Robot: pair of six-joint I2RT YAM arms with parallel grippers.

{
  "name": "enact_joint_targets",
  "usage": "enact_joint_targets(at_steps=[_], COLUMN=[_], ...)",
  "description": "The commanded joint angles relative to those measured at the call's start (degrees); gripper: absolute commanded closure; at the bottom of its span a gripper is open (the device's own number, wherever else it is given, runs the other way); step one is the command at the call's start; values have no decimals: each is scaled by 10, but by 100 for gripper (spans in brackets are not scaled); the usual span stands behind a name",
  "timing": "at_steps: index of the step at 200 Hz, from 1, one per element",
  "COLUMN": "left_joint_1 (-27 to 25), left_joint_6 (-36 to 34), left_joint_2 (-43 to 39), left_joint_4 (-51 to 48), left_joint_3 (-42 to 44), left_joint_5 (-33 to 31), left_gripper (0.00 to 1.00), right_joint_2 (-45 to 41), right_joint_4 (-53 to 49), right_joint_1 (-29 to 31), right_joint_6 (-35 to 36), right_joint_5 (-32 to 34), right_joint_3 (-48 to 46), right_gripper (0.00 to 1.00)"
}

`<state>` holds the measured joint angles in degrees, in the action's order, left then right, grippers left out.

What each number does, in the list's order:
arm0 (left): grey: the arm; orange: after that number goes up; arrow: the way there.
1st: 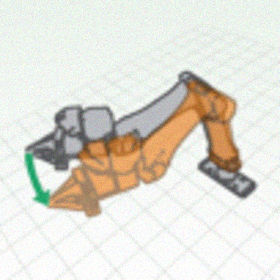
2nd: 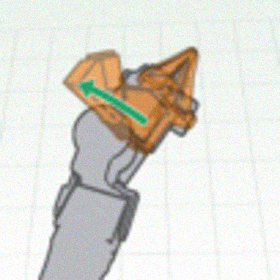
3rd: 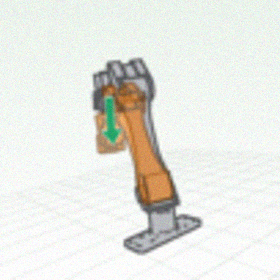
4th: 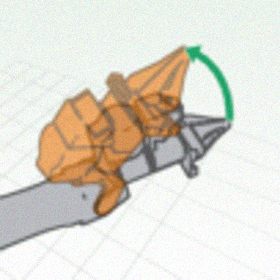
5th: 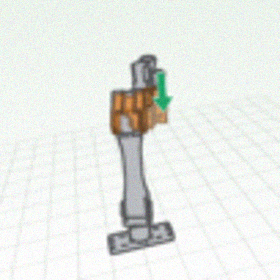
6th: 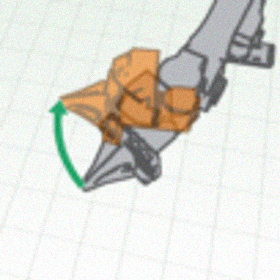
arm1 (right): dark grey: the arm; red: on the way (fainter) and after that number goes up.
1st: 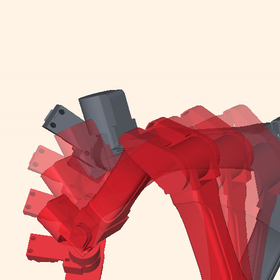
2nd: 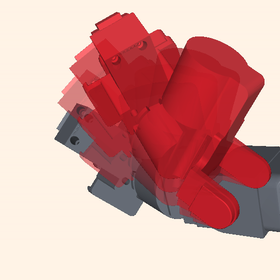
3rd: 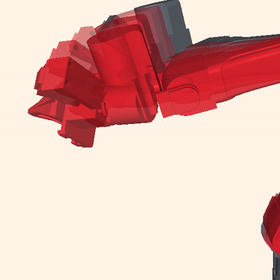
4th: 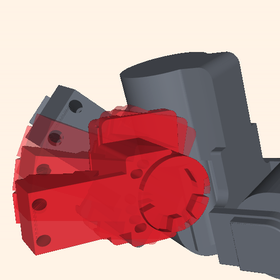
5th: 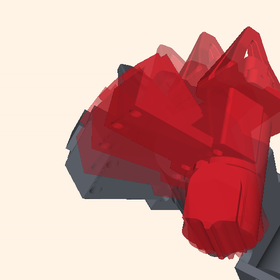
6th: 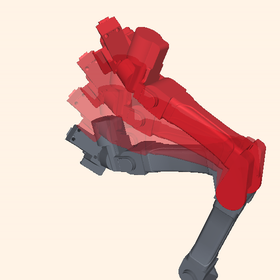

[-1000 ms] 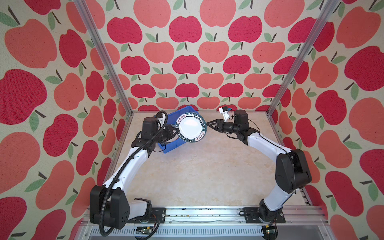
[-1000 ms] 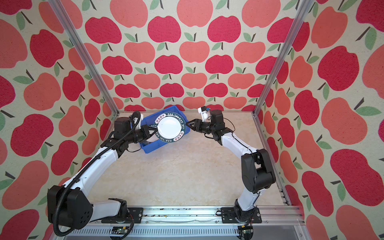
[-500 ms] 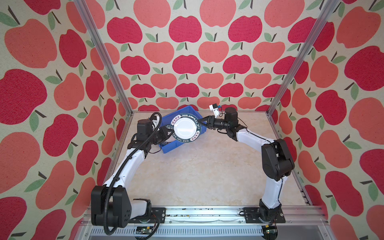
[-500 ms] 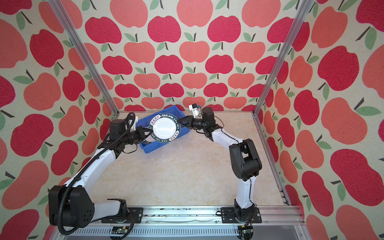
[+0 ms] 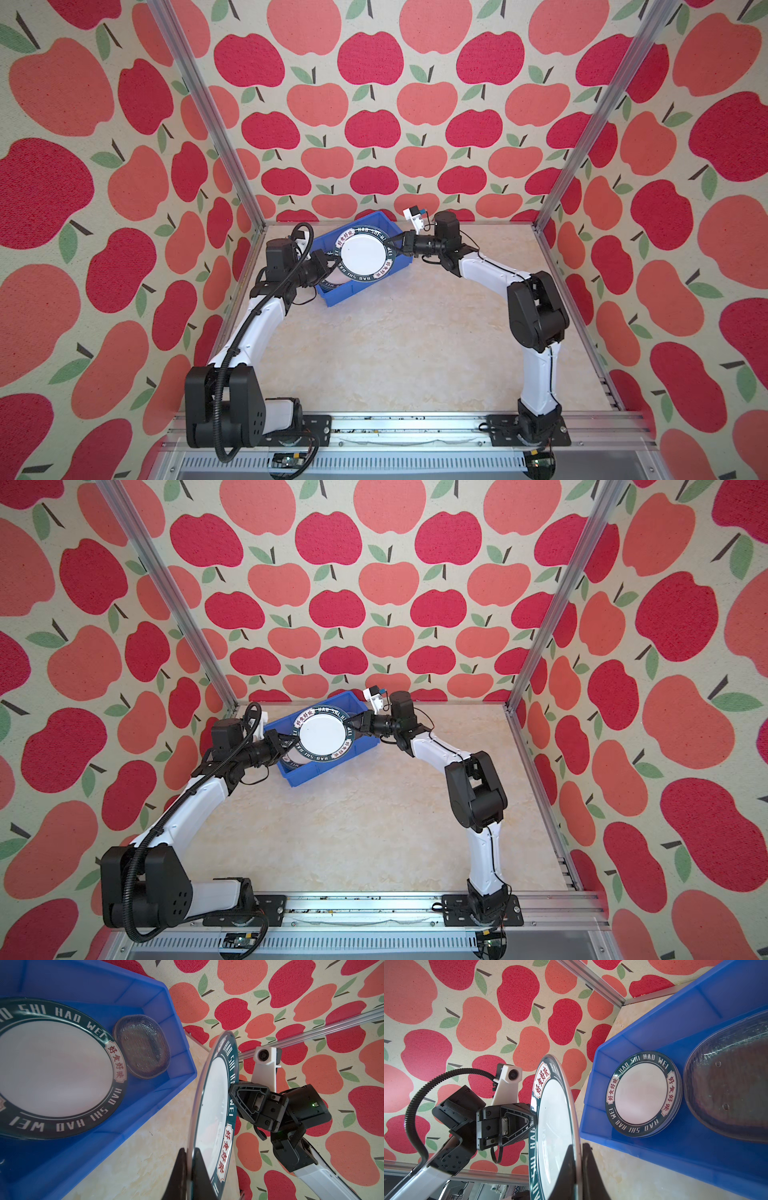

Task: Place the plates into the plastic bin on the countertop
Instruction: 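Carry the green-rimmed plate into the bin with right gripper while left gripper withdraws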

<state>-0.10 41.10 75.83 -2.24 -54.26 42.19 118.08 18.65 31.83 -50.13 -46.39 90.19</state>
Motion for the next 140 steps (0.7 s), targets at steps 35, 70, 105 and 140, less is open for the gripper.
enact_joint_targets(at_steps=[35, 70, 105, 140], left_joint_1=[55, 96, 112, 112], left_joint_6=[-25, -25, -23, -13], left_joint_2=[-45, -107, -133, -133], left_joint_4=[-26, -33, -31, -24], left_joint_3=[31, 56, 68, 84], left_joint_5=[-51, -82, -75, -63], left_gripper=[1, 1, 1, 1], right_joint_2=[77, 189, 290, 344], right_joint_4=[-220, -346, -406, -401], right_joint_1=[14, 22, 27, 29], right_joint_6=[71, 115, 121, 117], right_joint_5=[28, 46, 54, 67], right_joint_3=[206, 402, 555, 605], right_gripper=[100, 100, 100, 100])
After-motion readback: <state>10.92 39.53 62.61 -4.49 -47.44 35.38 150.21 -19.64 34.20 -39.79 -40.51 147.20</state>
